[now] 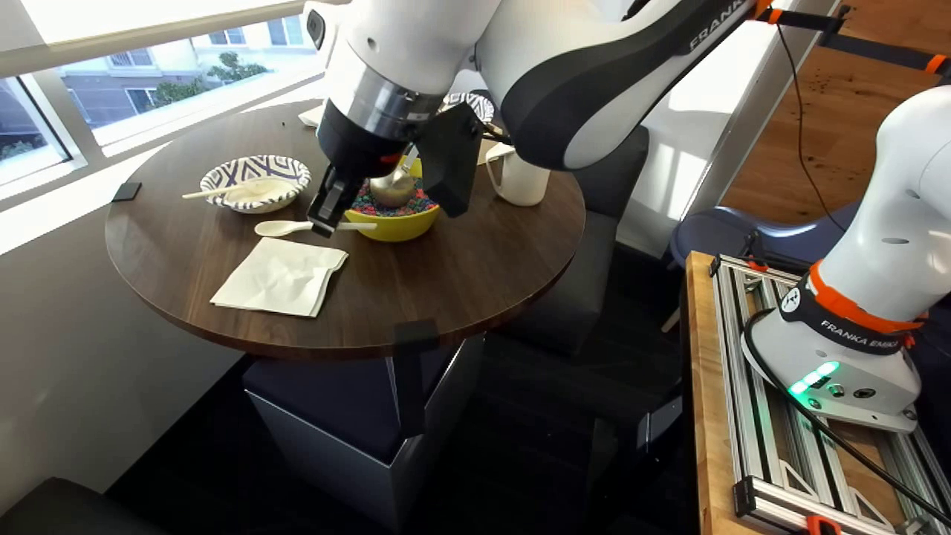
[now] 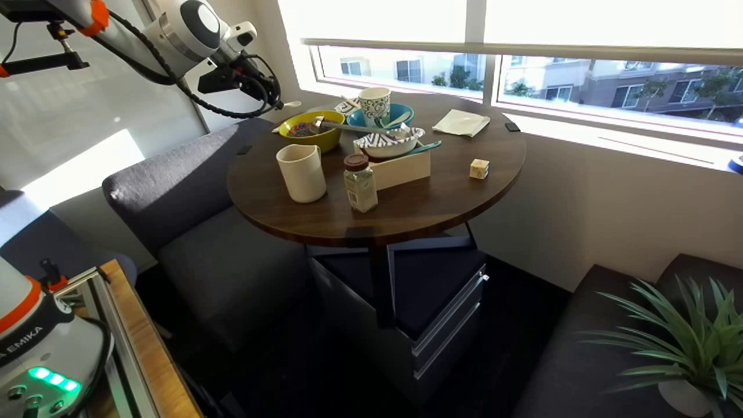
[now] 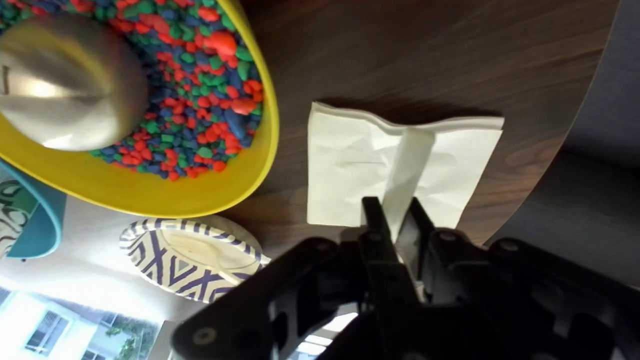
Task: Remove the spoon from the white mug and put it on the napkin on the left
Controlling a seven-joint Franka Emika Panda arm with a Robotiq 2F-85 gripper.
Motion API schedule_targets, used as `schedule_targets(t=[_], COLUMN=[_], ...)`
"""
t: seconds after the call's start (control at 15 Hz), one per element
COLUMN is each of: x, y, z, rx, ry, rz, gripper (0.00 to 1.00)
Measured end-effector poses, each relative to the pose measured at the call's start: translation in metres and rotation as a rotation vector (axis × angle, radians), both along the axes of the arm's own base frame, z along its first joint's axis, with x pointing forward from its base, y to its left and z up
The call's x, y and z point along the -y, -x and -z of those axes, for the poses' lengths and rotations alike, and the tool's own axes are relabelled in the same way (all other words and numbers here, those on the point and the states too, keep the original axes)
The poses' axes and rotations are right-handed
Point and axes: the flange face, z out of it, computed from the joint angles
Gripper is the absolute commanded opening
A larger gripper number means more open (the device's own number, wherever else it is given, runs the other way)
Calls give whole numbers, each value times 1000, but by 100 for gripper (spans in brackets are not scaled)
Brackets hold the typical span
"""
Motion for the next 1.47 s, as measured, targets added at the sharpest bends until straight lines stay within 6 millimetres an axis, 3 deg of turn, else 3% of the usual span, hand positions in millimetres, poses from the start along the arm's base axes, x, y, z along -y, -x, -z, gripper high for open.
schedule_targets(t=[0.67, 0.73, 0.8, 0.87, 1.2, 1.4, 1.47], x=[-27, -27, -28, -28, -33, -39, -40], y=[-26, -29, -31, -33, -33, -30, -28], z=[46, 50, 53, 55, 60, 44, 34], rx=[-23, -21, -18, -16, -22, -10, -9], ry=[-48, -46, -43, -43, -41, -42, -46], rz=[127, 141, 149, 154, 143, 106, 91], gripper=[4, 10, 38, 39, 75, 98, 100])
